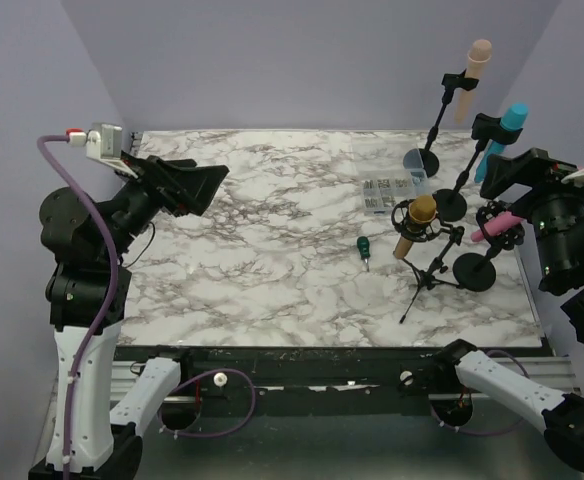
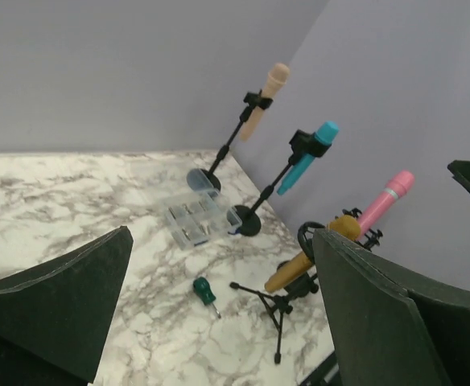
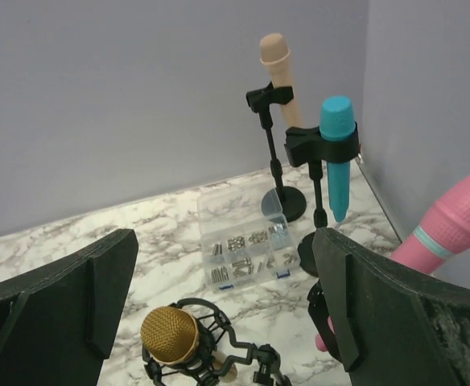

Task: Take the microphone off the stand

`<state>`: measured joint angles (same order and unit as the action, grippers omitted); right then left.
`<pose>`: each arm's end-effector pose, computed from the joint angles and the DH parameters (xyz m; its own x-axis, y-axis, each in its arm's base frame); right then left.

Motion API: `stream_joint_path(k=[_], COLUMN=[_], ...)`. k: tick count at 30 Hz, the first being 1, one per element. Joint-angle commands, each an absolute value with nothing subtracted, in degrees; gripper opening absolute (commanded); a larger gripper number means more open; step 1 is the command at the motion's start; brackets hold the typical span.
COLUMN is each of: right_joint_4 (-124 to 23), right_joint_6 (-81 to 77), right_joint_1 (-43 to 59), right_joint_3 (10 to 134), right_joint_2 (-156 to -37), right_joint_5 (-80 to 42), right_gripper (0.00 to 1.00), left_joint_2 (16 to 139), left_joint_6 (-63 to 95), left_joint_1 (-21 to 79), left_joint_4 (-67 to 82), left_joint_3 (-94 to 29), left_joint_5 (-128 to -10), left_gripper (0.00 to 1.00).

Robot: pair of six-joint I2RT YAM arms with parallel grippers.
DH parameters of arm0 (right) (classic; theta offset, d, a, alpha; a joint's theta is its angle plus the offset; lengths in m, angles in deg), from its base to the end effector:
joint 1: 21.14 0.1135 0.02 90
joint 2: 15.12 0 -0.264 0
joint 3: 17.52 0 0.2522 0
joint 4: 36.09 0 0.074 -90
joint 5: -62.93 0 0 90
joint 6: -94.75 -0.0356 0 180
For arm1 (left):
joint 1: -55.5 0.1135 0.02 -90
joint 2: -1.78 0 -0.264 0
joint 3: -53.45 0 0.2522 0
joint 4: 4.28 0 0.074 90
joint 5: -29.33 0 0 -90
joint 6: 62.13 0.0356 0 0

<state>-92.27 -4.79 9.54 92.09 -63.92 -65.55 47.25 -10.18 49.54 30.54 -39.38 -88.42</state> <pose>0.0721 0.0170 0.5405 0.0907 0.2046 -0.9746 0.1206 0.9692 0.2147 0.1064 -0.0278 0.5101 -0.1652 -0.5312 -0.8310 0.5614 0.6421 -0.5220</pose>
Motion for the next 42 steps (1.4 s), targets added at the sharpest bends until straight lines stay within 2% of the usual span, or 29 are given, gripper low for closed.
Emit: stream_joint_path(k=[1,9,20,33,42], right_joint_4=[-95.41,-93.02,-89.17,-84.95,-84.14], right_joint_6=[-6.96,-5.11,-13.52,-12.75,-12.37], right_joint_1=[9.8,9.78,9.8,9.81,9.79], right_joint_3=[89.62,81.64,70.43,65.19,63.71], right_joint_2=[-63.68,-60.41,-61.38,-64.66,-65.68], right_joint_5=[-67.51,-54.28,-50.6,-47.17,-48.68], right_gripper=[1.0,1.0,1.0,1.0,0.84], left_joint_2=[47.64,53.22,55.71,53.04,53.01], left_joint_6=[-12.19,-7.79,-3.88,2.13,2.29], left_joint_1=[49.59,45.34,42.71,40.67,40.12], left_joint_4=[25.64,18.8,8.11,12.99,13.0], left_joint_3=[-38.38,-34.28,-23.65,-22.45,-22.02], left_joint_5=[-97.66,-97.33,-101.2,-99.28,-98.9], left_gripper=[0.99,0.98,0.99,0.99,0.98])
